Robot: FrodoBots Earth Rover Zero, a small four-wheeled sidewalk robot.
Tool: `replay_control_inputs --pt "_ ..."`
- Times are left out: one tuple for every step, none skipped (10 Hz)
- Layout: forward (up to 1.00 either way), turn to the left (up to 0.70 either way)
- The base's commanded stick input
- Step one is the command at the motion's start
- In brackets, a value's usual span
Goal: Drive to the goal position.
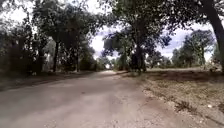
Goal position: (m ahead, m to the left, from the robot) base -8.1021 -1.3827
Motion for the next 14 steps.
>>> replay_control_inputs --pt "0.00 0.85" --pt "0.00 0.85" --pt "0.00 0.85" --pt "0.00 0.85" --pt "0.00 0.85" --pt "0.00 0.85" --pt "0.00 0.85" --pt "0.00 0.85" --pt "0.00 0.85" --pt "0.00 0.85" --pt "0.00 0.85" --pt "0.00 0.85" --pt "0.00 0.85" --pt "0.00 0.85"
